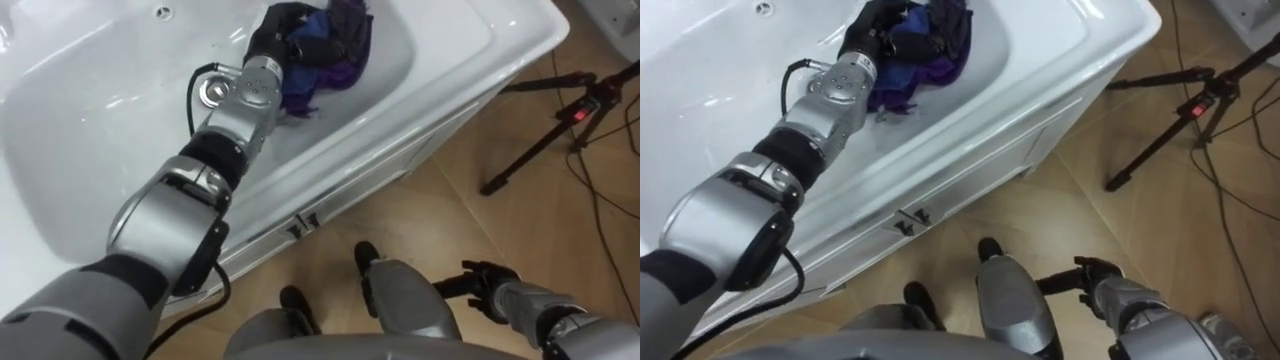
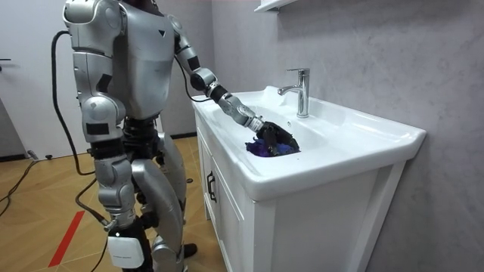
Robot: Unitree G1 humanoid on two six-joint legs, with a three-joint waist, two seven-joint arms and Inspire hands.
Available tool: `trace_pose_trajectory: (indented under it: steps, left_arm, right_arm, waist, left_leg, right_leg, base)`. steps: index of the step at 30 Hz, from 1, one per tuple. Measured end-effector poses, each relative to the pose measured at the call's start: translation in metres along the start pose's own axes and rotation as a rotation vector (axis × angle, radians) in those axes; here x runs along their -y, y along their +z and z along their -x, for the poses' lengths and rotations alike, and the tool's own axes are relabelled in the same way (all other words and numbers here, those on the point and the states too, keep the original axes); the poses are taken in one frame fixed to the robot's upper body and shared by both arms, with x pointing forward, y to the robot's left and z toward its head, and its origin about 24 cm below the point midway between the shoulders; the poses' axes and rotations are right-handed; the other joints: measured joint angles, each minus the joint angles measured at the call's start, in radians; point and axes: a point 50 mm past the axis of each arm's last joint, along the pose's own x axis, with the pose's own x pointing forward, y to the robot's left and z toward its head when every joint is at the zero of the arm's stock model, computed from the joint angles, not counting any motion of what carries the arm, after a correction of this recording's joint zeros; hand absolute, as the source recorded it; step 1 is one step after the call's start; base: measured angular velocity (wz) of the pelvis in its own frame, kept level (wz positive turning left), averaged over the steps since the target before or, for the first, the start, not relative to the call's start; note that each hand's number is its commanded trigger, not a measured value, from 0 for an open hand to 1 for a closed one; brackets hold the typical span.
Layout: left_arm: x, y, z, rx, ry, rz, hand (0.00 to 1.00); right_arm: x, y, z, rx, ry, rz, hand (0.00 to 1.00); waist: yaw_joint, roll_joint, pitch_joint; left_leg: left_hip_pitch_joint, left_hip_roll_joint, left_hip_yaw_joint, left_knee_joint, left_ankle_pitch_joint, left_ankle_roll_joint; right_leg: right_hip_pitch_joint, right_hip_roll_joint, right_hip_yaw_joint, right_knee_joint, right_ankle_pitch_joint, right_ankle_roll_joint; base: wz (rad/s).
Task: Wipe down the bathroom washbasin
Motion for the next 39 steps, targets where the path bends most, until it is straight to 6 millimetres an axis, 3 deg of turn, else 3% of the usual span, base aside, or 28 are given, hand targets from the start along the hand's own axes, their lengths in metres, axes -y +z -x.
trace_pose_trajectory:
  steps: [12,16,20,25,31,35,39]
  left_arm:
    - [0.004,-0.01,0.007,0.048,-0.051,-0.224,1.0]
    - [0.003,-0.021,0.011,0.044,-0.048,-0.339,1.0]
    - [-0.002,-0.041,0.019,0.026,-0.047,-0.452,1.0]
    - [-0.012,-0.045,0.023,0.047,-0.017,-0.555,1.0]
    - [-0.014,-0.067,0.035,0.018,0.016,-0.565,1.0]
    - [-0.012,-0.089,0.048,-0.019,0.021,-0.587,1.0]
    - [-0.015,-0.094,0.053,-0.024,0.044,-0.602,1.0]
  right_arm:
    - [0.011,-0.026,0.002,-0.057,-0.031,0.02,0.0]
    - [0.011,-0.034,0.003,-0.081,-0.033,0.057,0.0]
    - [0.012,-0.04,0.004,-0.101,-0.041,0.108,0.0]
    - [0.013,-0.046,0.004,-0.117,-0.054,0.124,0.0]
    - [0.015,-0.053,0.006,-0.12,-0.081,0.066,0.0]
    - [0.012,-0.055,0.006,-0.111,-0.075,0.04,0.0]
    - [0.012,-0.054,0.005,-0.109,-0.075,0.038,0.0]
  waist:
    - [0.011,-0.006,-0.0023]
    - [0.014,-0.025,-0.0056]
    - [0.036,-0.045,-0.0196]
    - [0.066,-0.051,-0.0274]
    - [0.085,-0.023,-0.056]
    - [0.085,-0.019,-0.0587]
    - [0.089,-0.021,-0.0571]
  left_leg:
    - [0.119,-0.016,0.007,-0.084,0.005,-0.006]
    - [0.161,-0.02,0.009,-0.098,0.005,-0.006]
    - [0.187,-0.02,0.009,-0.105,0.005,-0.006]
    - [0.198,-0.021,-0.006,-0.103,0.005,-0.006]
    - [0.26,-0.021,-0.027,-0.134,0.005,-0.008]
    - [0.299,-0.024,-0.048,-0.148,0.006,-0.009]
    - [0.301,-0.026,-0.054,-0.149,0.007,-0.01]
  right_leg:
    - [0.085,-0.007,0.0,-0.017,-0.027,0.003]
    - [0.121,-0.008,0.003,-0.016,-0.042,0.006]
    - [0.143,-0.008,0.0,-0.014,-0.052,0.003]
    - [0.164,-0.013,-0.017,-0.018,-0.052,0.003]
    - [0.25,-0.013,-0.044,-0.073,-0.045,0.006]
    - [0.297,-0.012,-0.054,-0.088,-0.047,0.007]
    - [0.302,-0.015,-0.061,-0.09,-0.048,0.008]
  base:
    - [-0.01]
    - [-0.01]
    - [0.0]
    - [0.11]
    - [0.12]
    - [0.1]
    - [0.07]
